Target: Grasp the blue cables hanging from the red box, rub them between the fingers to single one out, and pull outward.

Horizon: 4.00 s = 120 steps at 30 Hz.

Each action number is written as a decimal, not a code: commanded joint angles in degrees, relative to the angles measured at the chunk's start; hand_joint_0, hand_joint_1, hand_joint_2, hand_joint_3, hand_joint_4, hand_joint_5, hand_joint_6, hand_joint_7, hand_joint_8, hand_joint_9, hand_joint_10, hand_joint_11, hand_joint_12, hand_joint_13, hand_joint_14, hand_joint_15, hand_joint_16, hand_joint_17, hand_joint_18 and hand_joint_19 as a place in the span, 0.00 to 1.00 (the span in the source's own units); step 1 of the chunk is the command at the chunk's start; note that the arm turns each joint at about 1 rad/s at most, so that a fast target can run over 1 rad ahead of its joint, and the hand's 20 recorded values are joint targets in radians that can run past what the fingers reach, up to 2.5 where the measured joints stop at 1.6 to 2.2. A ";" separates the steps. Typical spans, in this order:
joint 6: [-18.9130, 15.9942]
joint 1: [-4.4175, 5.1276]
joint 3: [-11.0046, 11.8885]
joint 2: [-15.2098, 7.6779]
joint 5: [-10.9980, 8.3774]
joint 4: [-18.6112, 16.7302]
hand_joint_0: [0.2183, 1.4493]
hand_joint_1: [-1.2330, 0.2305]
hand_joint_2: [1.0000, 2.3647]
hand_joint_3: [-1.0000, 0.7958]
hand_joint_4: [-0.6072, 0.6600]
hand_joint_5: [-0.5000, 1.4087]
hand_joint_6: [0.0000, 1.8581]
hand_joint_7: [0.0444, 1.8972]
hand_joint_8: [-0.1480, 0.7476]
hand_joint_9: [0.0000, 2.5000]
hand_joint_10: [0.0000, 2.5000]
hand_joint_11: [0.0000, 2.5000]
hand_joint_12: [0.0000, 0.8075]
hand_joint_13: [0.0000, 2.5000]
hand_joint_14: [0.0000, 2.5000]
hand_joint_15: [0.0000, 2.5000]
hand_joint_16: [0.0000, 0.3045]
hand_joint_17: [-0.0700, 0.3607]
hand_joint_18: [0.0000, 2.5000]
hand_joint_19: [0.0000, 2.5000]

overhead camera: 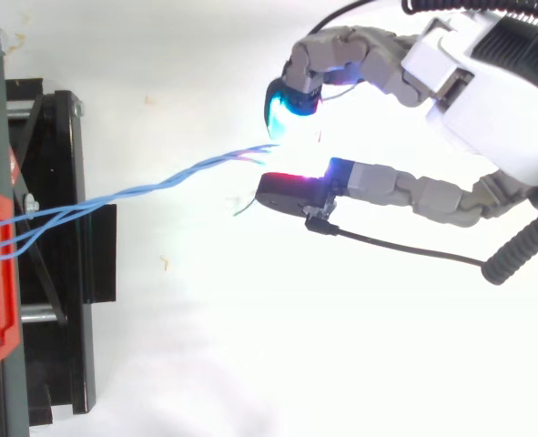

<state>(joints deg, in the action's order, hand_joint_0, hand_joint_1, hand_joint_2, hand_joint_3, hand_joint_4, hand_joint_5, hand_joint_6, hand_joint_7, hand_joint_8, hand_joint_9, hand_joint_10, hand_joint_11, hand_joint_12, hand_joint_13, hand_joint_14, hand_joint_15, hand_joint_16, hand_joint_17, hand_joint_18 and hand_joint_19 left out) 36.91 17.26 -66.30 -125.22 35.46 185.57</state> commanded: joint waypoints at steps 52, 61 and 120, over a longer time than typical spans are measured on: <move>-16.34 3.13 -8.32 -0.12 3.73 -19.37 0.31 0.27 0.00 0.57 0.45 0.22 0.48 0.59 0.39 0.30 0.00 0.04 0.34 0.20 0.00 0.06 0.15 0.40 0.26 0.15; -30.14 2.51 -8.32 -3.19 13.05 -20.25 0.31 0.27 0.00 0.56 0.45 0.22 0.48 0.58 0.38 0.30 0.00 0.04 0.34 0.20 0.00 0.06 0.15 0.40 0.26 0.15; -27.86 3.13 -8.32 -3.19 14.19 -20.16 0.33 0.25 0.01 0.58 0.47 0.22 0.47 0.61 0.40 0.39 0.00 0.15 0.39 0.31 0.01 0.17 0.15 0.41 0.28 0.17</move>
<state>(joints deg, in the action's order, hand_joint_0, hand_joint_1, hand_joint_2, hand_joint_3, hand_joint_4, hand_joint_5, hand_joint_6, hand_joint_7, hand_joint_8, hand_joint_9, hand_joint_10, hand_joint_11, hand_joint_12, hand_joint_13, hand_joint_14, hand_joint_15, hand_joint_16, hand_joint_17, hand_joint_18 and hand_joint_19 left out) 9.05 20.39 -74.62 -128.35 49.60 165.47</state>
